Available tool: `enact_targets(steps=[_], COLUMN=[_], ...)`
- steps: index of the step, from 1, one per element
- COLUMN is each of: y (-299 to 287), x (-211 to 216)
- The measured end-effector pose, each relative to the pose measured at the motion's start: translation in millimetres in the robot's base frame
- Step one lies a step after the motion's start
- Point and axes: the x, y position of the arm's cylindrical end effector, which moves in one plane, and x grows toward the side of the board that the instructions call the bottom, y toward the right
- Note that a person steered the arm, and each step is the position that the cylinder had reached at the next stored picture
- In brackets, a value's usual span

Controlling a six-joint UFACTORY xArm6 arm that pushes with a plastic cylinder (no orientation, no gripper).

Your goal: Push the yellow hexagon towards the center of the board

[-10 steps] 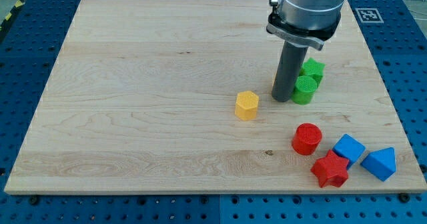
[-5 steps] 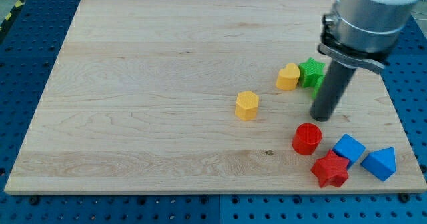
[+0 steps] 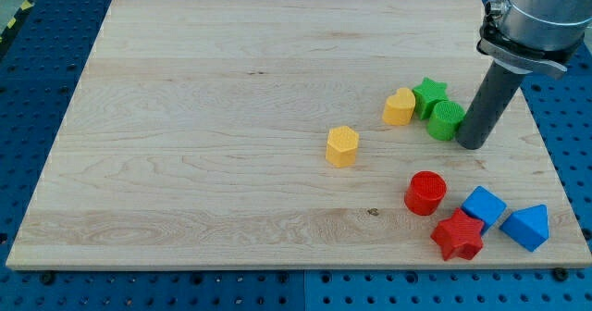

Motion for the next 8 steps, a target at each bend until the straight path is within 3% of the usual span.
enact_targets(steps=[4, 6, 8], y=[-17.7, -18.6, -67.2], x=[-41.5, -11.1, 28.6])
